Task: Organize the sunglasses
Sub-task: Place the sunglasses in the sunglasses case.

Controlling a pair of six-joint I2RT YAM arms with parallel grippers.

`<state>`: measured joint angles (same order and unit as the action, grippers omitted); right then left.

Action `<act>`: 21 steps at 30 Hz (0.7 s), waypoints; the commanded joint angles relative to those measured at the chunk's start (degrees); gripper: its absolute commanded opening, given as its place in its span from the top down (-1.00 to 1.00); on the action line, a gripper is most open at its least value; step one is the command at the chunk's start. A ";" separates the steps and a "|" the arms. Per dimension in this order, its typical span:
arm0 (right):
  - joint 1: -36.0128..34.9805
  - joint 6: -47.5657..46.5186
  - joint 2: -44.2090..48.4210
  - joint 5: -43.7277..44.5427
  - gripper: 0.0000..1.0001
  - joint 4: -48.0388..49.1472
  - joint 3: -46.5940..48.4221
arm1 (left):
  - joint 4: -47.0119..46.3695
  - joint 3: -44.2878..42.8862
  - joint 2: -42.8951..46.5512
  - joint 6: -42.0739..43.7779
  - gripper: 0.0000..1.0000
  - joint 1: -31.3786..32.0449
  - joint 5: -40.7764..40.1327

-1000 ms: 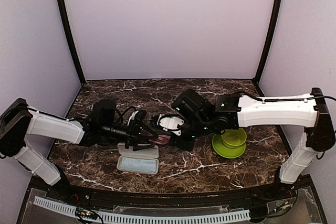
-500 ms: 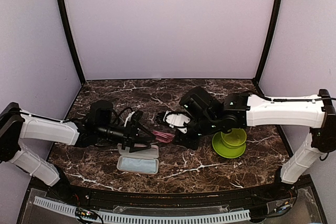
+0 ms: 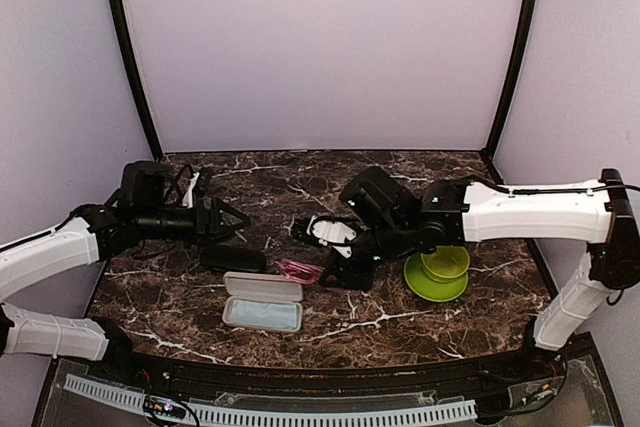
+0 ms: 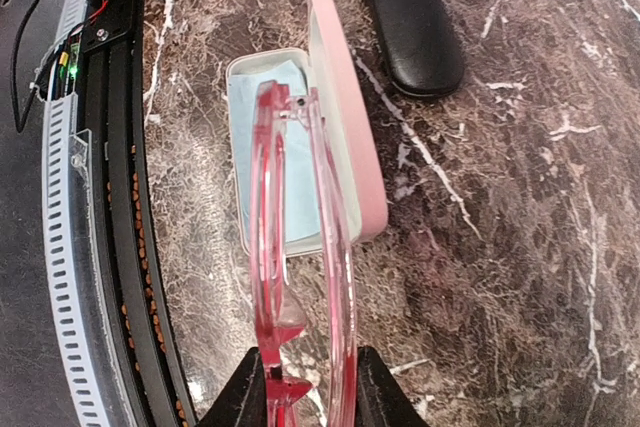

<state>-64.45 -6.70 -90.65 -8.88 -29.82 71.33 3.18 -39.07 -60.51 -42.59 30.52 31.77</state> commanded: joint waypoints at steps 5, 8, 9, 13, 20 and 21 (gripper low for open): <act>-1.11 2.03 -7.72 -11.99 0.45 3.35 5.75 | 7.12 3.01 0.52 6.69 -0.54 -7.09 -4.39; -1.80 1.98 -11.22 -14.00 0.44 3.01 8.99 | 6.60 3.49 0.44 7.12 -0.54 -7.43 -5.62; -2.03 1.69 -12.59 -14.39 0.44 2.38 10.37 | 6.45 3.44 0.59 7.23 -0.54 -7.65 -6.11; -2.96 0.46 -18.63 -15.17 0.44 -0.69 16.95 | 8.02 2.88 2.06 8.12 -0.54 -9.03 -9.33; -3.55 -0.92 -26.83 -16.79 0.43 -5.80 25.68 | 8.17 4.56 6.79 7.40 -0.58 -16.50 -9.87; -3.62 -1.07 -27.79 -16.91 0.43 -6.71 26.71 | 8.05 4.69 7.36 7.41 -0.58 -17.41 -10.04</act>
<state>-67.42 -6.59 -115.63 -23.75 -32.88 93.71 10.44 -35.79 -56.14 -35.94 16.36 22.96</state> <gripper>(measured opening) 0.284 0.785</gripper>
